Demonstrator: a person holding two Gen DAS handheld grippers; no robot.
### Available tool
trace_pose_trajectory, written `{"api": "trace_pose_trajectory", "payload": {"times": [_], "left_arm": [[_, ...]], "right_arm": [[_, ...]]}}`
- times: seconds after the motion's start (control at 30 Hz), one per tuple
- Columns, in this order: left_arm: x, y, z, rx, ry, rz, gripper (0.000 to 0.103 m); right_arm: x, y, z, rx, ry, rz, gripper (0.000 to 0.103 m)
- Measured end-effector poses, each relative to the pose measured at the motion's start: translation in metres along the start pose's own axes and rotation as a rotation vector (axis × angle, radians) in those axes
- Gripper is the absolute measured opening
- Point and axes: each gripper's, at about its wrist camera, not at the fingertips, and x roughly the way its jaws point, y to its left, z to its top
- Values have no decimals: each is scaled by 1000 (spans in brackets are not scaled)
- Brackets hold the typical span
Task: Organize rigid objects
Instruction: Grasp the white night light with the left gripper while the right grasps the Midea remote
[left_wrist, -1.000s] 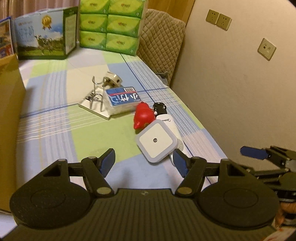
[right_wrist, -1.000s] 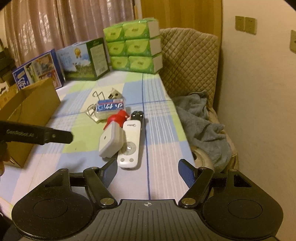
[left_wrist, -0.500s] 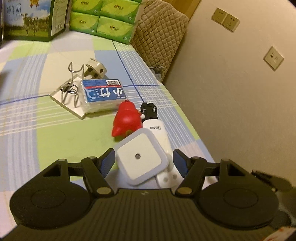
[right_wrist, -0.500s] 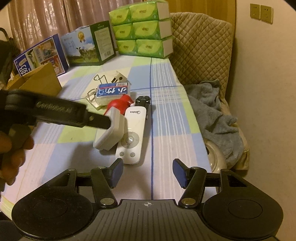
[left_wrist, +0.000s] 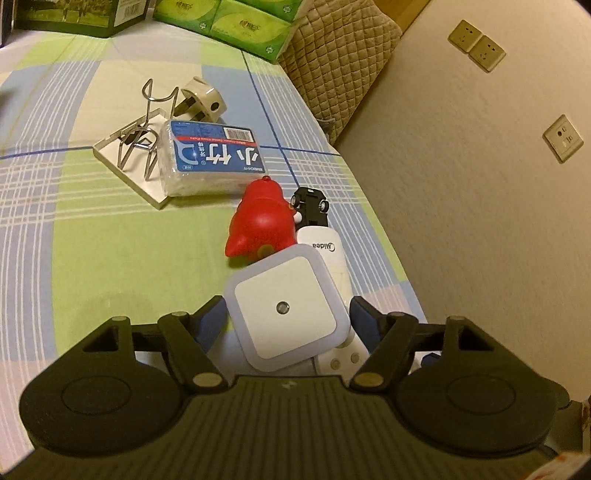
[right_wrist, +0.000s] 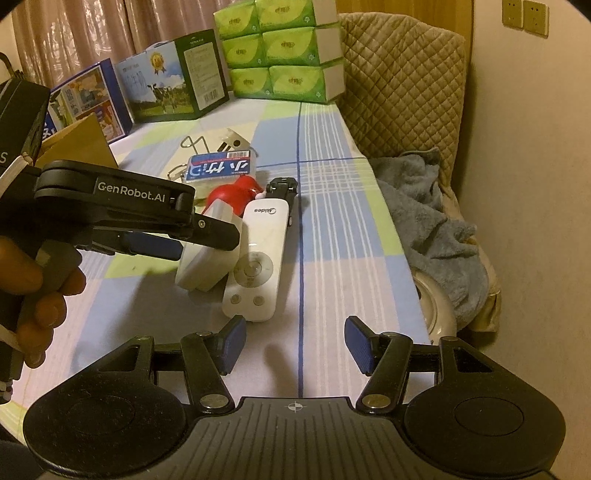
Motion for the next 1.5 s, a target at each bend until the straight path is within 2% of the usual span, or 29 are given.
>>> {"api": "trace_pose_trajectory", "payload": {"times": [0.17,0.3,0.37,0.53,0.6,0.7,0.77,0.87,1.0,1.1,1.2,1.4,1.5], "left_arm": [[-6,0,3,57,2,-11,55],[-13,1,4,180,18,86,53],[-15,10,6,150,12,67,52],[-12,26,11,70,20,7,66],[-9,31,13,49,24,5,68],[0,37,14,15,60,-26,68],[2,37,13,18,54,-38,68],[2,35,13,27,50,-40,62],[-11,29,7,102,15,28,61],[-29,28,-1,192,-25,143,61],[-42,31,-11,254,-42,215,61],[-43,39,-24,280,-42,238,61],[-40,38,-28,311,-52,250,61]], "right_arm": [[3,1,2,-2,2,3,57],[5,2,4,-4,2,6,57],[7,4,5,-7,3,8,57],[12,6,7,0,3,18,57],[13,5,7,-1,3,20,57],[15,5,8,-1,5,18,57],[16,5,9,1,6,19,57],[19,5,10,0,8,23,57],[22,9,13,-7,7,32,57],[27,13,17,-15,4,41,57],[35,18,23,-26,3,45,57],[56,28,39,-24,10,3,57],[68,32,46,-41,31,-25,53]]}}
